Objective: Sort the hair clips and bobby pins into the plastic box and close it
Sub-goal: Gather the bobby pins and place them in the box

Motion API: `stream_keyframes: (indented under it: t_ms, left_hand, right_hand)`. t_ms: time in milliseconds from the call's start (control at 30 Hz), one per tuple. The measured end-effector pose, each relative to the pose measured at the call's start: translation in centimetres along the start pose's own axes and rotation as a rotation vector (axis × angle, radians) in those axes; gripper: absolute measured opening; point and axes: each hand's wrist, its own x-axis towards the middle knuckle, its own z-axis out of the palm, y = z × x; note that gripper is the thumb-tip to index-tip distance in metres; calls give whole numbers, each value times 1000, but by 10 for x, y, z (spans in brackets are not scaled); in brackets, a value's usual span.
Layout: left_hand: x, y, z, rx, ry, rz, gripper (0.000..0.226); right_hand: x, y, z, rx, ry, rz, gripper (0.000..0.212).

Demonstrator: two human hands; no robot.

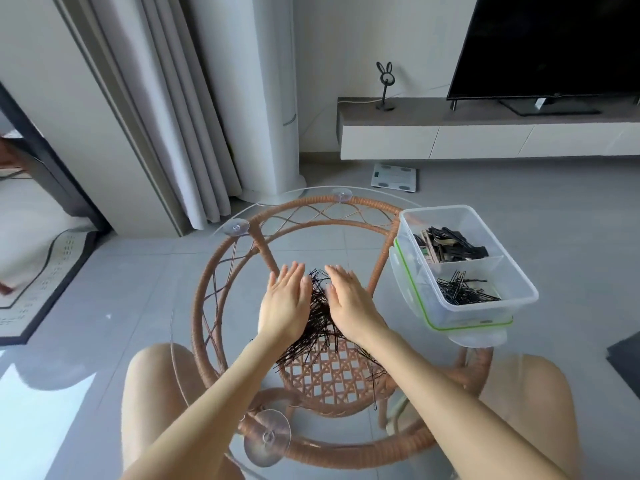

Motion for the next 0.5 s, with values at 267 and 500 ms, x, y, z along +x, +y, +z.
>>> stream_keyframes:
  t_ms: [267, 500]
  left_hand:
    - [-7, 18, -6, -440, -28, -53, 40]
    - [-32, -21, -32, 106, -9, 23, 52]
  right_hand:
    - [-56, 1, -28, 267, -84, -54, 40]
    - [-108, 35, -41, 77, 111, -45, 35]
